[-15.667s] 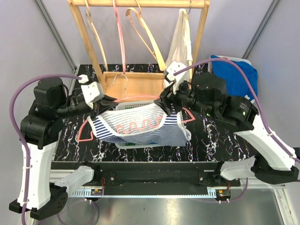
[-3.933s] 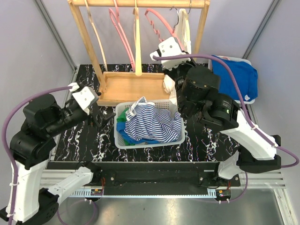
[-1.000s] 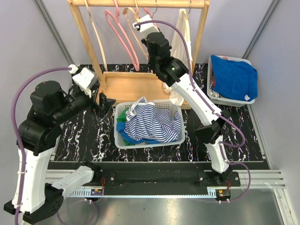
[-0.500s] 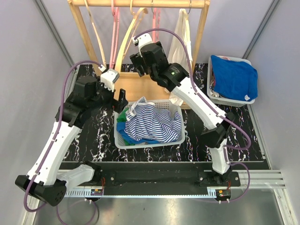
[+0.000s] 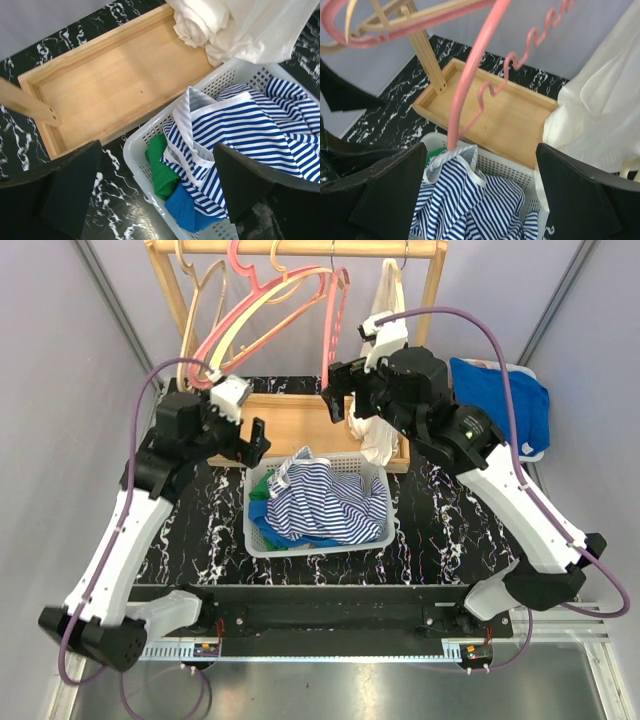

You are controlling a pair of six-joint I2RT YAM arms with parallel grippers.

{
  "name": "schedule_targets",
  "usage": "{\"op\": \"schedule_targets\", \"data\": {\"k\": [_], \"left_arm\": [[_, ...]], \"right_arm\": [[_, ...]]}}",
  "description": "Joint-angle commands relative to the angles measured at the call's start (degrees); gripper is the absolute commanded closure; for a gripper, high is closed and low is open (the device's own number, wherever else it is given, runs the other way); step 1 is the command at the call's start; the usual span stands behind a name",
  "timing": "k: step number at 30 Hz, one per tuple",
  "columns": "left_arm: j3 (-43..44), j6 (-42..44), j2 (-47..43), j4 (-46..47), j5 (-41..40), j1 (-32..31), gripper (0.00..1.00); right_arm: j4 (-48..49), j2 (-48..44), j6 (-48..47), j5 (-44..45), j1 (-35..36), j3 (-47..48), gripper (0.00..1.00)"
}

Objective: Remove the tank top from the hanger
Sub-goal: Pick up the hanger from the clothesline.

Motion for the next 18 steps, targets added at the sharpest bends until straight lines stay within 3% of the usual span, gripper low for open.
{"op": "schedule_targets", "data": {"k": [1, 5, 10, 14, 18], "left_arm": [[12.0, 11.9, 9.5, -1.7, 1.2, -4.9, 0.01], [7.8, 11.0, 8.7, 4.6, -1.3, -2.8, 0.01], [-11.3, 18.8, -5.5, 4.6, -8.6, 2.3, 0.01], [-9.1, 14.9, -10.8, -0.4, 1.6, 20.6, 0.01], [-8.3, 13.9, -8.9, -2.5, 11.7, 23.0, 0.01]], "right_arm": [[4.1, -3.3, 3.6, 1.7, -0.3, -9.2, 0.0], [7.7, -8.4, 4.0, 6.9, -0.3, -15.2, 0.0], [6.9, -10.1, 0.6, 14.8, -0.4, -16.0, 0.0], [8.1, -11.6, 1.3, 14.2, -0.4, -15.0, 0.0], [5.4, -12.7, 1.6, 16.1, -0.4, -13.3, 0.0]]}}
